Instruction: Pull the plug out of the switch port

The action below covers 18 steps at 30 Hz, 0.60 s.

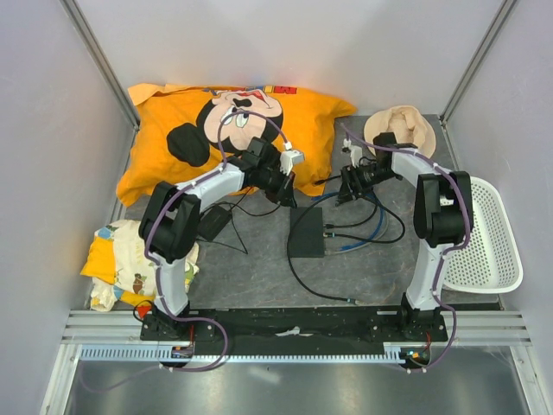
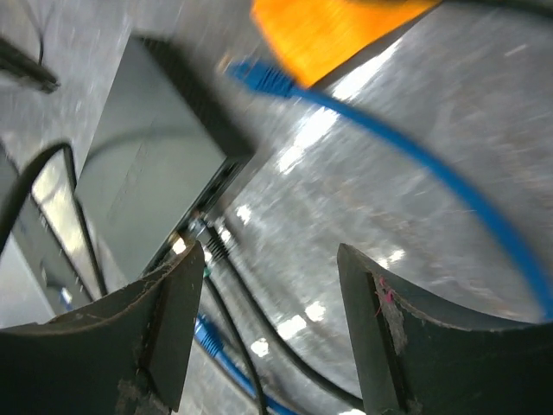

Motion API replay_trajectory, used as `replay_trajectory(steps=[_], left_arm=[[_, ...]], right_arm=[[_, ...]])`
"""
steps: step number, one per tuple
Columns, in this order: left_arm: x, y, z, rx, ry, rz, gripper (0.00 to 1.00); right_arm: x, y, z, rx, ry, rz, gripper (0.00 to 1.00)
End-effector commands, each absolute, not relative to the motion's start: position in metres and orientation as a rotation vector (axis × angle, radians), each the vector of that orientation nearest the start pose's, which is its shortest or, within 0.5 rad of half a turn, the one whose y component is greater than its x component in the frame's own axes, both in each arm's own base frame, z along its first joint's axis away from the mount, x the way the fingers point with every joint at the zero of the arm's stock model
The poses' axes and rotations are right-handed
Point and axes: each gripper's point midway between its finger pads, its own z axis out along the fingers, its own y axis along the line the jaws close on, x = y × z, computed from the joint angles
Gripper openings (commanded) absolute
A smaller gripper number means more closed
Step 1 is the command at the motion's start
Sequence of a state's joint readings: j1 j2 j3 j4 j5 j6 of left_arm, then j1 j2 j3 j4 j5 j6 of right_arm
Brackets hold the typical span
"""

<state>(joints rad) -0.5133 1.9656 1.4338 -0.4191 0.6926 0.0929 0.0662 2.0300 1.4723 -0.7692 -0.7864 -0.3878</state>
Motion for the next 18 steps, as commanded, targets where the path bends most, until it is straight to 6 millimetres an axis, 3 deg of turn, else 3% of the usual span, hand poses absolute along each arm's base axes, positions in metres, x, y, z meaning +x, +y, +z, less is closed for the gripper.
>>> replay_trajectory(steps=[1, 5, 10, 13, 18], left_arm=[[0.318, -0.334, 0.082, 1.064, 2.276, -1.191, 0.04], [0.307, -0.334, 0.062, 1.108, 2.315, -1.109, 0.03], [0.311, -0.324, 0.038, 1.097, 2.377, -0.934, 0.02], [0.316, -0.312, 0.033, 1.112, 2.375, -0.816, 0.02], [0.311, -0.297, 0.043, 1.153, 2.325, -0.742, 0.02]], right_arm=[[0.361, 0.144, 0.054, -0.842, 2.454, 1.130, 0.71], [0.347, 0.148, 0.042, -0.857, 2.479, 1.218, 0.71], [0.334, 0.155, 0.030, -0.895, 2.497, 1.259, 0.69], [0.316, 0.165, 0.027, -0.971, 2.505, 1.293, 0.68], [0.270, 0.192, 0.023, -1.105, 2.520, 1.394, 0.65]])
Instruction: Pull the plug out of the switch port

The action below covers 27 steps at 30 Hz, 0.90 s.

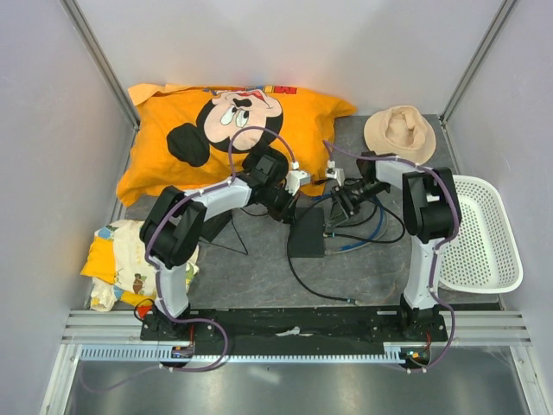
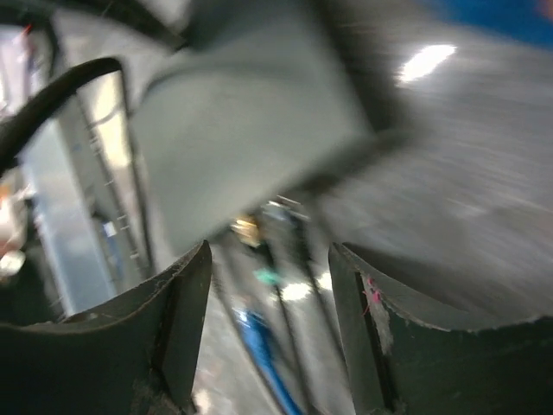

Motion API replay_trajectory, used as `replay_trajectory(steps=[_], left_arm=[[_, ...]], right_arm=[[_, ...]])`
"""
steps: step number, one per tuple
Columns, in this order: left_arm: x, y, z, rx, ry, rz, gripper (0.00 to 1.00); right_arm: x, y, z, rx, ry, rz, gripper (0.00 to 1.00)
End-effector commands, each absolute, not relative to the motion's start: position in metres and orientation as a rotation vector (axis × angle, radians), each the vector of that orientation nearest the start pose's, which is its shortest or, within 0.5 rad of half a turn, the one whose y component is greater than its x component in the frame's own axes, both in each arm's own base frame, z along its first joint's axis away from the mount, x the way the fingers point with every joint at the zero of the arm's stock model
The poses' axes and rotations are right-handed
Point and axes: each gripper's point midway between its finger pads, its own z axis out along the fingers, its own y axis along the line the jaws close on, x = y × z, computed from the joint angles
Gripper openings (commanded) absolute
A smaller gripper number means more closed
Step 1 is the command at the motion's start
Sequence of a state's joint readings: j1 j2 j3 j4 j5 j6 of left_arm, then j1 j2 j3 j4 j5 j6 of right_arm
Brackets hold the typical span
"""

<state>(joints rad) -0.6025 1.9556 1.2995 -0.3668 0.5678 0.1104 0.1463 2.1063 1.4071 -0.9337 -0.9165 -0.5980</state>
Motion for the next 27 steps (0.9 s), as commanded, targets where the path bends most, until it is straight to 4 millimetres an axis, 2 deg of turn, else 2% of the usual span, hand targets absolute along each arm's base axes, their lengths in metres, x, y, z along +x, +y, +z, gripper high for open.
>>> replay_trajectory(steps=[1, 6, 8, 10, 14, 16, 22, 25, 26, 27], left_arm=[[0.305, -0.293, 0.041, 1.157, 2.336, -0.742, 0.02], [0.293, -0.282, 0.050, 1.163, 2.314, -0.733, 0.02], [0.288, -0.277, 0.047, 1.168, 2.321, -0.726, 0.02], [0.286, -0.275, 0.045, 1.174, 2.321, -0.726, 0.02], [0.286, -0.279, 0.039, 1.170, 2.333, -0.743, 0.02], [0.288, -0.282, 0.035, 1.167, 2.339, -0.750, 0.02], [0.289, -0.282, 0.026, 1.156, 2.366, -0.739, 0.02], [0.288, -0.282, 0.034, 1.138, 2.360, -0.740, 0.02], [0.288, -0.281, 0.047, 1.127, 2.337, -0.741, 0.02], [0.284, -0.279, 0.052, 1.129, 2.328, -0.746, 0.02]], right_arm=[[0.264, 0.196, 0.022, -1.126, 2.515, 1.409, 0.65], [0.231, 0.219, 0.025, -1.197, 2.502, 1.501, 0.63], [0.230, 0.225, 0.030, -1.187, 2.491, 1.495, 0.63], [0.241, 0.228, 0.032, -1.158, 2.483, 1.444, 0.63], [0.272, 0.220, 0.036, -1.078, 2.471, 1.294, 0.67], [0.280, 0.213, 0.030, -1.065, 2.501, 1.222, 0.67], [0.279, 0.210, 0.011, -0.959, 2.593, 1.209, 0.65], [0.272, 0.212, 0.003, -0.894, 2.636, 1.255, 0.63], [0.269, 0.212, 0.002, -0.882, 2.648, 1.272, 0.62], [0.267, 0.212, 0.001, -0.873, 2.657, 1.288, 0.62]])
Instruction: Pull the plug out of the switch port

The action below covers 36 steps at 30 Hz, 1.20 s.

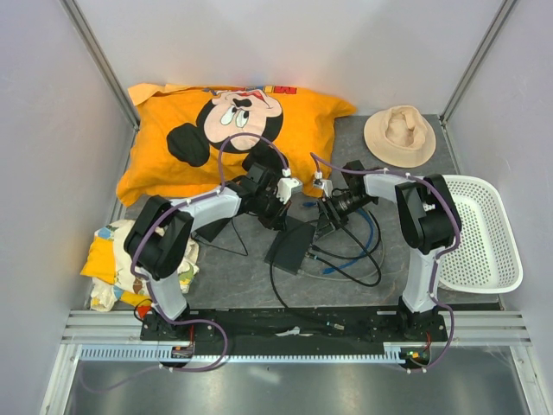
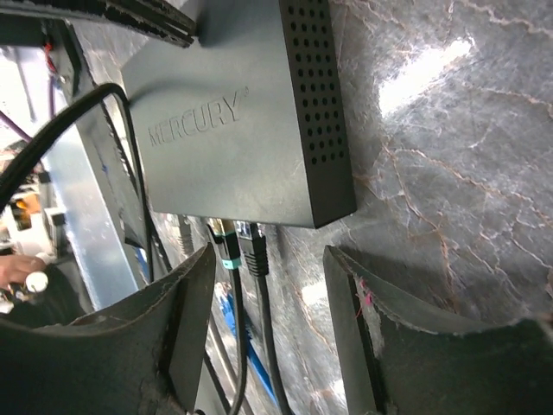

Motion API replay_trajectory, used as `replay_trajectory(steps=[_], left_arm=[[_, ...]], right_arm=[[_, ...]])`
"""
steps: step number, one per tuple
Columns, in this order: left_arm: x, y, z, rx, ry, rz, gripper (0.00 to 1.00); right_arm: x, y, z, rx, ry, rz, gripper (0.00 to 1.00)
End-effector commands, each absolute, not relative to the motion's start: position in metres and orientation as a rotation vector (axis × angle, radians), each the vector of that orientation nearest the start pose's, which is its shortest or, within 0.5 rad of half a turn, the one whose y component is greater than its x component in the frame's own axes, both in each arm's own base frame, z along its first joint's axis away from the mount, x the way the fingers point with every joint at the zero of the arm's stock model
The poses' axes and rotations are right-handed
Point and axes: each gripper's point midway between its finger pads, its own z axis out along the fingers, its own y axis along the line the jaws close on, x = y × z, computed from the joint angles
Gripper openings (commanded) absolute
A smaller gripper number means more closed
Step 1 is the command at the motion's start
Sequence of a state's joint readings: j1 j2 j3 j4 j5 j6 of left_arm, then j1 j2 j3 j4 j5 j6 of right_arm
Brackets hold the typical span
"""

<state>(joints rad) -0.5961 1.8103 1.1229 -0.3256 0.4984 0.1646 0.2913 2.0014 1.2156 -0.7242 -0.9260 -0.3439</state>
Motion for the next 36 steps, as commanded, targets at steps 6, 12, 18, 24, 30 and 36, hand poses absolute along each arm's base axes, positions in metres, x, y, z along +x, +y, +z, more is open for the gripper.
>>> replay_trajectory(steps=[6, 12, 18, 24, 30, 36], left_arm=[[0.221, -0.267, 0.083, 1.347, 2.135, -0.939, 0.02], [0.181, -0.249, 0.062, 1.550, 2.129, -1.024, 0.02], [0.183, -0.259, 0.036, 1.581, 2.172, -1.030, 0.02], [0.185, -0.267, 0.031, 1.558, 2.228, -1.053, 0.02], [0.202, -0.283, 0.020, 1.478, 2.347, -1.045, 0.02], [0.215, -0.299, 0.030, 1.442, 2.301, -1.070, 0.02]], right_arm=[[0.252, 0.209, -0.009, -0.872, 2.697, 1.324, 0.59], [0.250, 0.208, -0.013, -0.866, 2.718, 1.323, 0.58], [0.247, 0.206, -0.020, -0.858, 2.766, 1.286, 0.56], [0.238, 0.202, -0.019, -0.867, 2.789, 1.284, 0.56], [0.241, 0.202, -0.024, -0.841, 2.810, 1.276, 0.55], [0.248, 0.203, -0.027, -0.810, 2.817, 1.242, 0.55]])
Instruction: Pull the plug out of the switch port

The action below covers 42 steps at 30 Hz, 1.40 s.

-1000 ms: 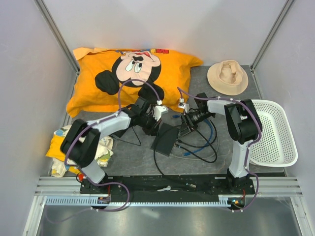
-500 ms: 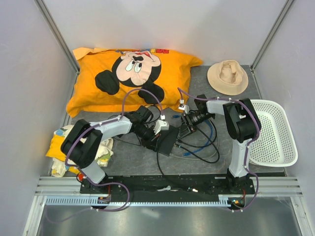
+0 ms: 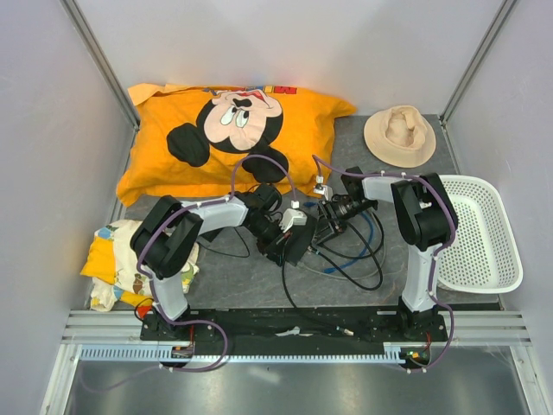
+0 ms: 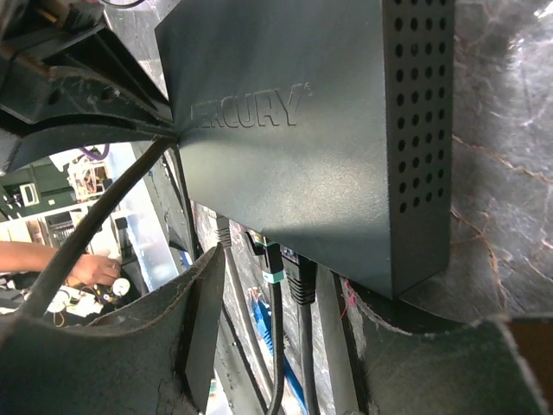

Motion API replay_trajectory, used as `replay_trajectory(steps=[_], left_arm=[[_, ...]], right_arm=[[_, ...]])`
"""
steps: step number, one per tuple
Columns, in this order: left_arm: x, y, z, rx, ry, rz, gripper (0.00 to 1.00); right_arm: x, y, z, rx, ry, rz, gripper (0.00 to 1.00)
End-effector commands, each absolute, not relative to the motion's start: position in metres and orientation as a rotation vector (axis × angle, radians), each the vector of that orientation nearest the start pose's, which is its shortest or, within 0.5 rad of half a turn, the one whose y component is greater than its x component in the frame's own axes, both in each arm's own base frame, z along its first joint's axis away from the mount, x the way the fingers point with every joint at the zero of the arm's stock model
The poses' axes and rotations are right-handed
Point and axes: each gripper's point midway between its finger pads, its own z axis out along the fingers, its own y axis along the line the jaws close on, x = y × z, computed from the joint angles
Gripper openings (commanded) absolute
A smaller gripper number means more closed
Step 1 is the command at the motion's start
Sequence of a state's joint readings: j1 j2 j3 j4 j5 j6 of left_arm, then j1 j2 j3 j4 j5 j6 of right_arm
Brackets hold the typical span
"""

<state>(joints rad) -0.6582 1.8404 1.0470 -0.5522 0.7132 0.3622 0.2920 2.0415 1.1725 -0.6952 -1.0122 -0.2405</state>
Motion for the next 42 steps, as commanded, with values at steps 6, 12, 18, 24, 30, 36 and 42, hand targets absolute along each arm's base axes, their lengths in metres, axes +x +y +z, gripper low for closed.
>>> replay_trajectory(steps=[6, 12, 18, 24, 30, 36, 42], left_arm=[[0.204, -0.288, 0.043, 1.465, 2.274, -1.081, 0.02], [0.231, -0.302, 0.076, 1.319, 2.216, -1.100, 0.02], [0.272, -0.316, 0.071, 1.172, 2.242, -0.989, 0.02], [0.288, -0.319, 0.045, 1.077, 2.360, -0.936, 0.01], [0.285, -0.319, 0.031, 1.052, 2.413, -0.946, 0.01], [0.285, -0.317, 0.022, 1.034, 2.440, -0.924, 0.02], [0.283, -0.316, 0.017, 1.032, 2.456, -0.921, 0.02]], right_arm=[[0.265, 0.189, -0.031, -0.663, 2.847, 1.180, 0.53], [0.264, 0.183, -0.040, -0.605, 2.883, 1.139, 0.51], [0.266, 0.179, -0.049, -0.568, 2.915, 1.068, 0.50], [0.264, 0.178, -0.060, -0.541, 2.964, 1.029, 0.45], [0.266, 0.178, -0.063, -0.550, 2.984, 0.962, 0.40], [0.268, 0.177, -0.067, -0.551, 3.008, 0.875, 0.36], [0.271, 0.177, -0.073, -0.514, 3.035, 0.853, 0.29]])
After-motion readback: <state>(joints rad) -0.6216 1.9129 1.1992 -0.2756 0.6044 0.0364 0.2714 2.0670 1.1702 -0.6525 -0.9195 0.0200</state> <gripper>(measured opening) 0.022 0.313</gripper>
